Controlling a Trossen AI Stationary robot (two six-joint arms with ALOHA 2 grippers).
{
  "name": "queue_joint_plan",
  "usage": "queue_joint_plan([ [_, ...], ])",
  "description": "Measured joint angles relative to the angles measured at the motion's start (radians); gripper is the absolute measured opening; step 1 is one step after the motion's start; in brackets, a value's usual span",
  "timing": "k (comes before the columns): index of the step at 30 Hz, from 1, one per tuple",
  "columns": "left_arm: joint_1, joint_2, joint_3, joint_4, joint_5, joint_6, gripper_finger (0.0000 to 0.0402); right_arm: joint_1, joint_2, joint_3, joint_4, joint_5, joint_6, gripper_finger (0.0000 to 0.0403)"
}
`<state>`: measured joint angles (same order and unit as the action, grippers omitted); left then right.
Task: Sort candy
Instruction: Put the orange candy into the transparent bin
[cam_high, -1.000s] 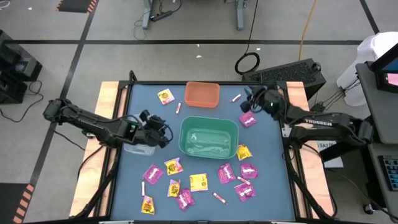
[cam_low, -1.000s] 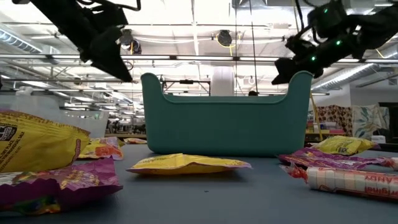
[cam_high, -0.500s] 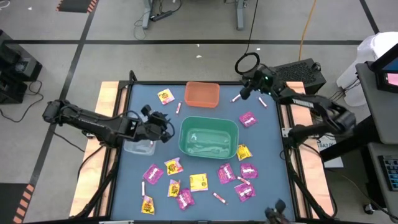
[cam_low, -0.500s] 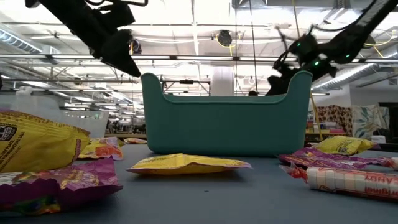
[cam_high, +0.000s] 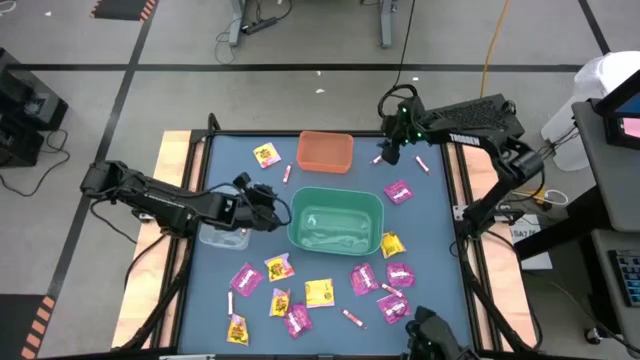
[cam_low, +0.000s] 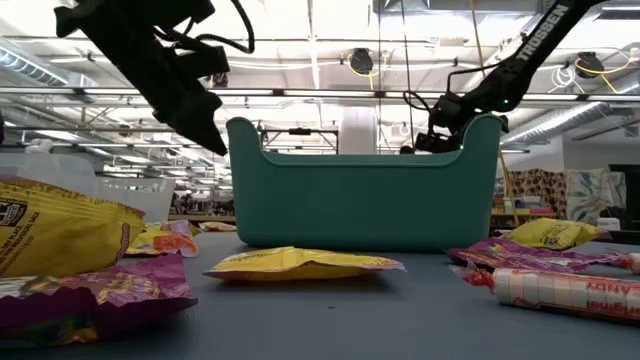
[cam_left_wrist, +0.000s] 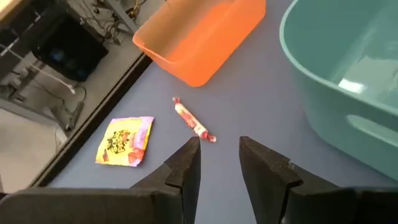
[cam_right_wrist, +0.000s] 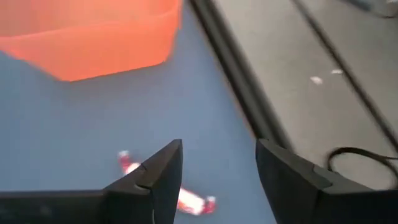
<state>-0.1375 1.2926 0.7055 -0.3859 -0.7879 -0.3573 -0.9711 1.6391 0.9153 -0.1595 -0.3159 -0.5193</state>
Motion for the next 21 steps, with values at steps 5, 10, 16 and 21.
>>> queue_joint_plan([
  [5,0.005,-0.01,0.0,0.097,-0.004,0.17,0.0118,-0.003,0.002,0.003,-0.029,-0.027,-0.023,0.0196],
  [10,0.029,-0.011,0.0,0.249,-0.005,0.323,0.0118,-0.002,0.002,0.003,-0.04,-0.027,-0.035,0.0196],
  [16,0.066,-0.011,0.0,0.268,0.054,0.345,0.0118,0.027,0.002,0.003,-0.094,-0.028,-0.109,0.0196],
  [21,0.078,-0.011,0.0,0.268,0.096,0.345,0.0118,0.044,0.002,0.003,-0.11,0.087,-0.122,0.0196],
])
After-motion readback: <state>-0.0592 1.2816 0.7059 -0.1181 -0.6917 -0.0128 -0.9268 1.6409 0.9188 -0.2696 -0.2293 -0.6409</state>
